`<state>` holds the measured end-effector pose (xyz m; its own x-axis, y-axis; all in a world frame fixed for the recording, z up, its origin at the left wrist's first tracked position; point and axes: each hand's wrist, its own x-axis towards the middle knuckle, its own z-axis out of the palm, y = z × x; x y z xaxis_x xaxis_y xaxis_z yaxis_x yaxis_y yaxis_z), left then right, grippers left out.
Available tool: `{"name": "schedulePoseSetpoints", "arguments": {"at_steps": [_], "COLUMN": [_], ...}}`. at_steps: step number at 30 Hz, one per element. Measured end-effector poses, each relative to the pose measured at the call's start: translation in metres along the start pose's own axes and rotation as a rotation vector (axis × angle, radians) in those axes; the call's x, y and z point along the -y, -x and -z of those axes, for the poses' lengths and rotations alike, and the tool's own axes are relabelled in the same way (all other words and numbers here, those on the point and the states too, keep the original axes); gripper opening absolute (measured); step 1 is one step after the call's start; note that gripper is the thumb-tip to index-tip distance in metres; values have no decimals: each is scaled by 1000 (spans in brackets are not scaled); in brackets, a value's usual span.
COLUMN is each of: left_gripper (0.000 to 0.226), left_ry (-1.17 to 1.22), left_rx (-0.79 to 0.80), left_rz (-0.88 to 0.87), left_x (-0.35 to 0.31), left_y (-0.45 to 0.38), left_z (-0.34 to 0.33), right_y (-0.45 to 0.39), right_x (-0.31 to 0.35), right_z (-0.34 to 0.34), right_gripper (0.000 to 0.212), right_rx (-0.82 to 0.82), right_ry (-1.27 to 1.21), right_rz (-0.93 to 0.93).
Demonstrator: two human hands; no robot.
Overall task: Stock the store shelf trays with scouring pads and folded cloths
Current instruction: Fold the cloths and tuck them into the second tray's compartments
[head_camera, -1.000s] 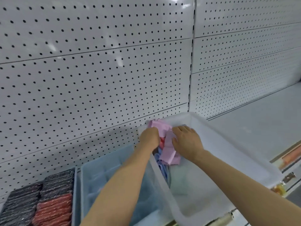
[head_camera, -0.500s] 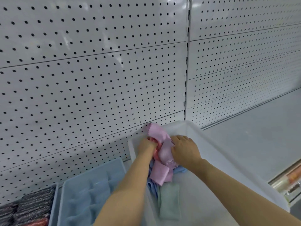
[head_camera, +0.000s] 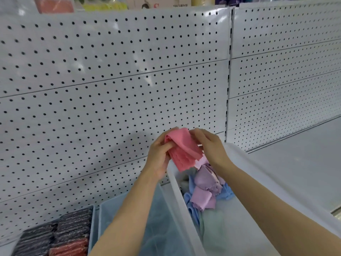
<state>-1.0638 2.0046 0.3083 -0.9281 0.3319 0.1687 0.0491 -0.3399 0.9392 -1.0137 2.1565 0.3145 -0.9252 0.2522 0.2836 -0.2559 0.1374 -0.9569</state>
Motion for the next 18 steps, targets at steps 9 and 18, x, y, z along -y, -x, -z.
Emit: {"name": "schedulePoseSetpoints", "arguments": {"at_steps": [9, 18], "left_gripper": [33, 27], "left_ry": [-12, -424], "left_rx": [-29, -173], "left_rz": [57, -23], "left_x": [-38, -55], "left_y": [47, 92], "left_z": [27, 67], "right_y": [21, 38], "right_x": [24, 28], "right_z": [-47, -84], "right_gripper": [18, 27], "right_rx": [140, 317], "right_ry": [-133, -348], "right_rz": [7, -172]}}
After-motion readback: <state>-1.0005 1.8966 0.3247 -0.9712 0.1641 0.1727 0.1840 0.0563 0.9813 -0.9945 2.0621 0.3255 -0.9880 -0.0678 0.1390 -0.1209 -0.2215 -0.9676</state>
